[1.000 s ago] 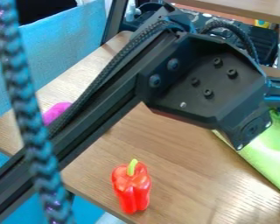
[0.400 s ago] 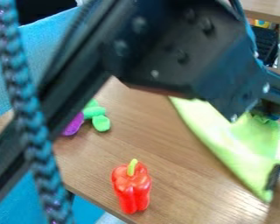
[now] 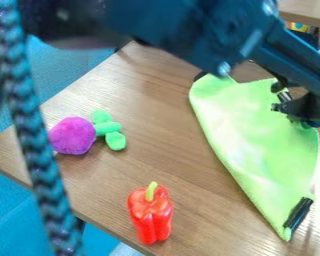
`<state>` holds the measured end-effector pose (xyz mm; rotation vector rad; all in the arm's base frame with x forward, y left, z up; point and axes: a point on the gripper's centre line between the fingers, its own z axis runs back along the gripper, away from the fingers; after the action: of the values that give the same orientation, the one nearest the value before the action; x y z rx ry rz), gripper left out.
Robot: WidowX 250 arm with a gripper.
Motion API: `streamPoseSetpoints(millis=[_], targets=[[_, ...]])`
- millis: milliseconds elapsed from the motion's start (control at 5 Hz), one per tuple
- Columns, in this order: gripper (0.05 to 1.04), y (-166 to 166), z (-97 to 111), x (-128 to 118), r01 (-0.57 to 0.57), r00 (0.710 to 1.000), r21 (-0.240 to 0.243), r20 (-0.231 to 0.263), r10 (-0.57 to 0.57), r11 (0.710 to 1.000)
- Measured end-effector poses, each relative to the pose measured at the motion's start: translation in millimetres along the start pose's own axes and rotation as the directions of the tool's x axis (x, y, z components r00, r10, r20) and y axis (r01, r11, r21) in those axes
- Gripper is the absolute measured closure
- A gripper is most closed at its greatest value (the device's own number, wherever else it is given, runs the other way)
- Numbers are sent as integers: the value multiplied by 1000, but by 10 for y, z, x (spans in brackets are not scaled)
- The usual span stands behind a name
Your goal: Unfold the cloth from top right to bottom left
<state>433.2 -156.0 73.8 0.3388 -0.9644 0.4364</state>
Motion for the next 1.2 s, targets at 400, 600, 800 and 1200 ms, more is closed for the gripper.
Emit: streamPoseSetpoints(millis=[400,600,800,1200], targets=[[1030,392,181,185,-77,996,-10,-43,76,997],[1030,699,186,184,-90,993,14,-81,91,996],[1030,1035,256,233,-131,983,36,-128,135,991],[1032,1529,363,227,-139,976,48,-163,145,989]])
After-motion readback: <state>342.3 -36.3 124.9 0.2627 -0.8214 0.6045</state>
